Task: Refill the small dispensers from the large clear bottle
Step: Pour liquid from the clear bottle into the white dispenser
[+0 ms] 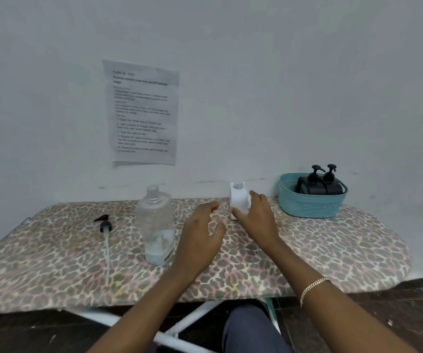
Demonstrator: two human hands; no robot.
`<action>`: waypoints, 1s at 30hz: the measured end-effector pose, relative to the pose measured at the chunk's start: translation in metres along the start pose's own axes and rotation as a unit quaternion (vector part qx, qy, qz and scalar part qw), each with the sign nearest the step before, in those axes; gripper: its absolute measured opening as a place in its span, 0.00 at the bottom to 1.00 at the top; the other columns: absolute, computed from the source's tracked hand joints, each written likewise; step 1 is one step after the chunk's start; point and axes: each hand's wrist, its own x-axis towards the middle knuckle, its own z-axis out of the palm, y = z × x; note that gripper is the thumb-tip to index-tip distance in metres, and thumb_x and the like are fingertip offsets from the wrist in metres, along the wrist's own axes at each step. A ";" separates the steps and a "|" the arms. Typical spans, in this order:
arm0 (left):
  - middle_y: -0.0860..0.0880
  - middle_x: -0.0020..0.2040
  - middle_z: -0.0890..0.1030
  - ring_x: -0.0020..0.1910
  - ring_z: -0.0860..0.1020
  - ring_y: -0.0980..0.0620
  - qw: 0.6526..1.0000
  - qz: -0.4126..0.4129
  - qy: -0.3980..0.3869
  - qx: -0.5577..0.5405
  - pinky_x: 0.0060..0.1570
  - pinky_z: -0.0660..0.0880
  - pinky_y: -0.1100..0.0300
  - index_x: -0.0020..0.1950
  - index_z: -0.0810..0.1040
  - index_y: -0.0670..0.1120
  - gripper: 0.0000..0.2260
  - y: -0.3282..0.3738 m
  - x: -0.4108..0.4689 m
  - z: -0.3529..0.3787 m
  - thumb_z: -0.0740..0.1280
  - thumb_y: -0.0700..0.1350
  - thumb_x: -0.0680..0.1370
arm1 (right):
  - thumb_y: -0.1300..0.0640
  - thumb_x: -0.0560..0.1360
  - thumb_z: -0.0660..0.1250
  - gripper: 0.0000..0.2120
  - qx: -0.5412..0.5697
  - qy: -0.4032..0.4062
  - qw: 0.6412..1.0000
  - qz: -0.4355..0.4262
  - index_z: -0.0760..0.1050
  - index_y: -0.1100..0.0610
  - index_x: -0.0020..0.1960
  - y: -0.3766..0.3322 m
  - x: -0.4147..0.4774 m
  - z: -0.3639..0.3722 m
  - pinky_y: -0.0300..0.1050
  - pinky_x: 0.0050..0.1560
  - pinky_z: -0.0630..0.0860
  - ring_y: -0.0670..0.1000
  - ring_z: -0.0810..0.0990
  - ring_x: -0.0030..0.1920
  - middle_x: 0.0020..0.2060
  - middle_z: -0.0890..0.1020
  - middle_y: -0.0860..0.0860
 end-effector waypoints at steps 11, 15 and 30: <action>0.44 0.62 0.79 0.65 0.75 0.45 0.967 0.141 0.153 0.147 0.71 0.67 0.62 0.65 0.80 0.40 0.15 -0.025 -0.018 -0.041 0.75 0.38 0.79 | 0.43 0.77 0.74 0.36 -0.019 0.008 0.998 0.053 0.64 0.62 0.75 -0.020 0.019 0.031 0.55 0.58 0.78 0.62 0.78 0.63 0.65 0.77 0.61; 0.45 0.65 0.74 0.67 0.71 0.42 0.956 0.151 0.188 0.169 0.68 0.70 0.55 0.65 0.79 0.43 0.16 -0.040 -0.022 -0.045 0.74 0.43 0.78 | 0.44 0.78 0.74 0.33 -0.029 0.011 0.998 0.060 0.66 0.62 0.72 -0.020 0.022 0.035 0.54 0.55 0.78 0.62 0.80 0.60 0.63 0.78 0.61; 0.44 0.75 0.63 0.74 0.65 0.40 0.965 -0.032 0.228 0.123 0.69 0.70 0.35 0.79 0.61 0.46 0.38 -0.062 -0.019 -0.068 0.76 0.53 0.76 | 0.47 0.80 0.72 0.26 -0.012 0.013 0.998 0.062 0.68 0.62 0.68 -0.011 0.024 0.043 0.49 0.44 0.77 0.61 0.83 0.56 0.62 0.82 0.61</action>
